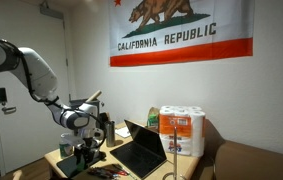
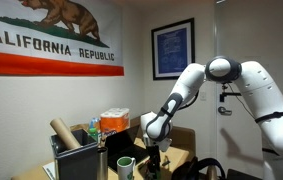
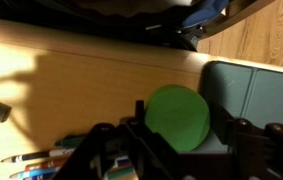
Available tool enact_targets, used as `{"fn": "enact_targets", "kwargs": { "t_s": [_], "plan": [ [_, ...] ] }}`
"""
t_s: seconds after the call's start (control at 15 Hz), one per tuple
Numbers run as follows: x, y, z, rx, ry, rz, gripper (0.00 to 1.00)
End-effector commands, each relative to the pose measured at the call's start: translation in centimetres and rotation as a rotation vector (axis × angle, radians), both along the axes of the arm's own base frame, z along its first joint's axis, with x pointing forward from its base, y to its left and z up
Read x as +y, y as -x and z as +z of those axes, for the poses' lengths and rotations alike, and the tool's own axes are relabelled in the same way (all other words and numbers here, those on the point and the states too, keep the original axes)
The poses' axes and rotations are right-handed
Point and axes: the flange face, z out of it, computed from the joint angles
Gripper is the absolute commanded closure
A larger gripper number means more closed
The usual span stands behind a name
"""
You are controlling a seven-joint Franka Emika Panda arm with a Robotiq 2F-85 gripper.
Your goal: Pick up the green lid from the table and place it on top of the jar on the left, place the jar inside the grey bin
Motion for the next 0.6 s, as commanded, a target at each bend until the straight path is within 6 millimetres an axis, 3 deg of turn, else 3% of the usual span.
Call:
{"fn": "enact_targets", "kwargs": {
  "t_s": [0.0,0.27,0.53],
  "plan": [
    [0.5,0.8,7.4,0.027,0.026,0.024,0.6],
    [3.3,1.3,14.6,0.07,0.064,0.098,0.6],
    [8.5,0.7,19.7,0.039,0.116,0.213,0.6]
  ]
}}
